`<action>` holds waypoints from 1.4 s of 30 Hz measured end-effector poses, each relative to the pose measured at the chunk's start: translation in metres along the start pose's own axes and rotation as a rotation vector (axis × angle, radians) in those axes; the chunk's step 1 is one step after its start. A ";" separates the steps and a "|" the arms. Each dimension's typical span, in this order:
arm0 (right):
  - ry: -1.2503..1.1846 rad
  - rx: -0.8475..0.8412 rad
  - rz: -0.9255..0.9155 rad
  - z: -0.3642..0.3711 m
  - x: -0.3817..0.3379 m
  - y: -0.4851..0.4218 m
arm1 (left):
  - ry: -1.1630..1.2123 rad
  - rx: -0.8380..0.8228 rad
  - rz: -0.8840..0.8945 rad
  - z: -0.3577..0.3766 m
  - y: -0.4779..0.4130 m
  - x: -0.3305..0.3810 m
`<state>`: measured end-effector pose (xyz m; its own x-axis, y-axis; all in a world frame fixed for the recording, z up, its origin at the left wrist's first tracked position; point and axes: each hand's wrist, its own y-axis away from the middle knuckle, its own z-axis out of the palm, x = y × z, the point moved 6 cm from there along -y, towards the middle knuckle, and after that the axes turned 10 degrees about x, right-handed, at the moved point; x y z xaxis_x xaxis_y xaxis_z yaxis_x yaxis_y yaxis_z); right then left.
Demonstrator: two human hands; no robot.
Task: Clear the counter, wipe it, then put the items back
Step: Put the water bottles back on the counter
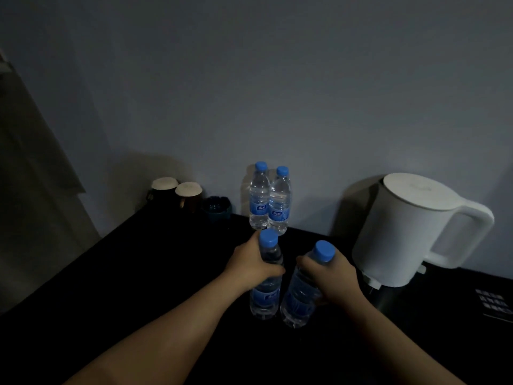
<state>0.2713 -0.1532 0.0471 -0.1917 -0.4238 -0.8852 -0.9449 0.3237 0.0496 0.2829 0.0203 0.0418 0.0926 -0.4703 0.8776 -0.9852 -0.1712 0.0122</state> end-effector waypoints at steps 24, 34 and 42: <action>0.053 0.111 0.009 -0.006 -0.006 -0.219 | 0.012 -0.199 0.104 0.113 -0.202 0.068; -0.011 0.070 0.048 0.001 -0.007 -0.242 | -0.073 -0.231 0.095 0.129 -0.220 0.075; -0.092 0.006 0.098 -0.001 -0.016 -0.225 | -0.155 -0.146 0.067 0.121 -0.207 0.080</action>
<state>0.4862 -0.2202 0.0506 -0.2577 -0.3101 -0.9151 -0.9210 0.3651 0.1357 0.5116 -0.0862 0.0515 0.0362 -0.6059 0.7947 -0.9993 -0.0134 0.0353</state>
